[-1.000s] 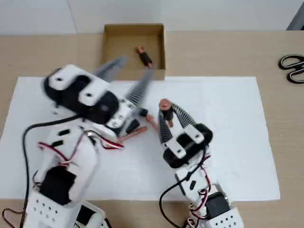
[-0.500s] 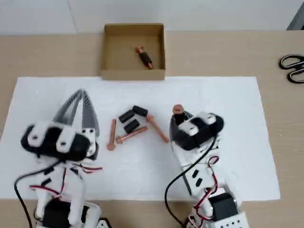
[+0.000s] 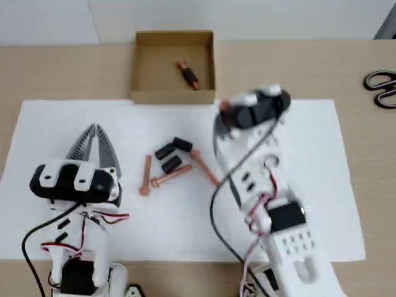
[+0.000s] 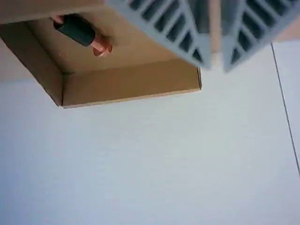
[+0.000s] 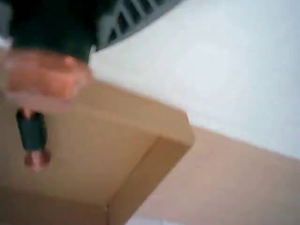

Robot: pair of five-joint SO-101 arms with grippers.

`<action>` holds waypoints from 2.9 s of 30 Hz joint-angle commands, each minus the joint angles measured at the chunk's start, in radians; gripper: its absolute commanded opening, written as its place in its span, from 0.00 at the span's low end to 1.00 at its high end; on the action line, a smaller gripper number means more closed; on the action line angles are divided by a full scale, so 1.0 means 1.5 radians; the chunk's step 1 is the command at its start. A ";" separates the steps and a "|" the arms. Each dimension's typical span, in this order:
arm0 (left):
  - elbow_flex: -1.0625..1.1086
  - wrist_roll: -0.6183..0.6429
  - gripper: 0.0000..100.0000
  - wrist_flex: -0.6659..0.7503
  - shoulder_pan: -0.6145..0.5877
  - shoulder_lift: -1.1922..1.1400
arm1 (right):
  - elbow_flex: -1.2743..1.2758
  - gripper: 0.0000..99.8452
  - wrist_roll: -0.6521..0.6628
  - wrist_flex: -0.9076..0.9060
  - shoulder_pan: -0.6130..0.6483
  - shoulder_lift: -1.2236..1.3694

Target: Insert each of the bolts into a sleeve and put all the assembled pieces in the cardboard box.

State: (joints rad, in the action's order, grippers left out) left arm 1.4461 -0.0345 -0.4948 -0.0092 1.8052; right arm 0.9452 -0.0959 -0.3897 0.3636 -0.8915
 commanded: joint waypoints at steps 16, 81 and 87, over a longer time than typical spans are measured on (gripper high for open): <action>0.010 0.002 0.00 0.007 -0.005 0.007 | -0.565 0.00 -0.007 0.311 -0.002 0.732; 0.009 0.002 0.00 -0.051 -0.164 0.007 | -1.713 0.23 0.054 -0.655 0.007 1.282; 0.009 0.002 0.00 -0.052 -0.164 0.007 | -1.711 0.23 0.054 -0.862 0.022 1.231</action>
State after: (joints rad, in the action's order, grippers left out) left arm 1.4845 -0.0345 -0.5685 -0.2470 1.8052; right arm -1.5773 -0.0238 -1.5635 0.3805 1.0526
